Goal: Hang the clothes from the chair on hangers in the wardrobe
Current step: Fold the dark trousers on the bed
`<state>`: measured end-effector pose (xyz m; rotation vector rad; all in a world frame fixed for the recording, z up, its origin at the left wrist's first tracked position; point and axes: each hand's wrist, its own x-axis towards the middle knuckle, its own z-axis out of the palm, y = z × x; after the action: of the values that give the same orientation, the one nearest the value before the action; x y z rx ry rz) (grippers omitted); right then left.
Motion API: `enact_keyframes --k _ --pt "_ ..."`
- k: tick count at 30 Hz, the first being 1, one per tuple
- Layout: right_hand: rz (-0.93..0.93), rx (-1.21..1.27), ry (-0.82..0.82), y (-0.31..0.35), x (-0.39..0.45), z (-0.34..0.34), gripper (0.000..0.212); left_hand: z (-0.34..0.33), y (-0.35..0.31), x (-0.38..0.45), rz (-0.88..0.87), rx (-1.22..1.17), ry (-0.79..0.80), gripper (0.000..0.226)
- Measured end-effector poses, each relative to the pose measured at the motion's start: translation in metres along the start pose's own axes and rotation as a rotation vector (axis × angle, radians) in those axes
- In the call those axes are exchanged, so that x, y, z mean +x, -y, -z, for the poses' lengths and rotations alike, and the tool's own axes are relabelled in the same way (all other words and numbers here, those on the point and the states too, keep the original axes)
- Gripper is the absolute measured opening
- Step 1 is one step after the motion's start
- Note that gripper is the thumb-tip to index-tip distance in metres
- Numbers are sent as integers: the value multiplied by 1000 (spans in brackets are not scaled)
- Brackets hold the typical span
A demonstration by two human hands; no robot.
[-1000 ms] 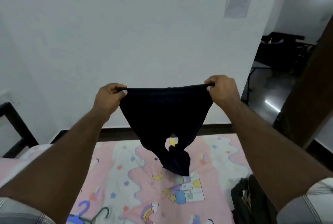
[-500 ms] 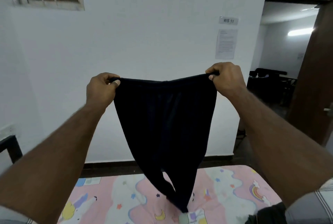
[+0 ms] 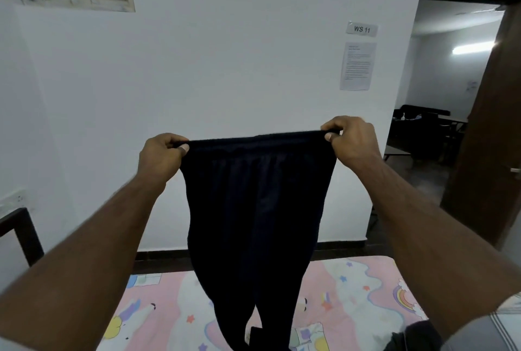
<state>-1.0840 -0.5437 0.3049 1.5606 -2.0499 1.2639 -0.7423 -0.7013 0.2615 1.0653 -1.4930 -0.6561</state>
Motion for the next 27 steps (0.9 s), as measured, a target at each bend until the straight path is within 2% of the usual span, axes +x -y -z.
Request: enact_keyframes --k 2,5,8,12,15,18,21,24,27 --pt "15 -24 72 -1 -3 -7 21 2 8 -1 7 14 10 13" --pt "-15 33 22 2 -5 -10 21 5 9 -3 2 -23 -43 15" --pt "-13 37 63 5 -5 -12 22 6 7 -4 -18 -36 -61 19" --pt "-6 105 -29 14 -3 -4 21 11 4 -2 -47 -120 -71 22" --pt "61 170 -44 25 -5 18 21 24 -9 -5 -139 -253 -98 24" --pt "148 346 -79 30 -8 50 22 41 -26 -12 -274 -434 -96 23" --pt "229 451 -14 51 -1 49 30 22 -49 -15 -291 -501 11 20" --pt "304 493 119 84 2 20 34 -15 -75 -30 -278 -468 161 19" --pt "327 558 180 101 -2 -1 33 -33 -92 -45 -261 -447 289 18"
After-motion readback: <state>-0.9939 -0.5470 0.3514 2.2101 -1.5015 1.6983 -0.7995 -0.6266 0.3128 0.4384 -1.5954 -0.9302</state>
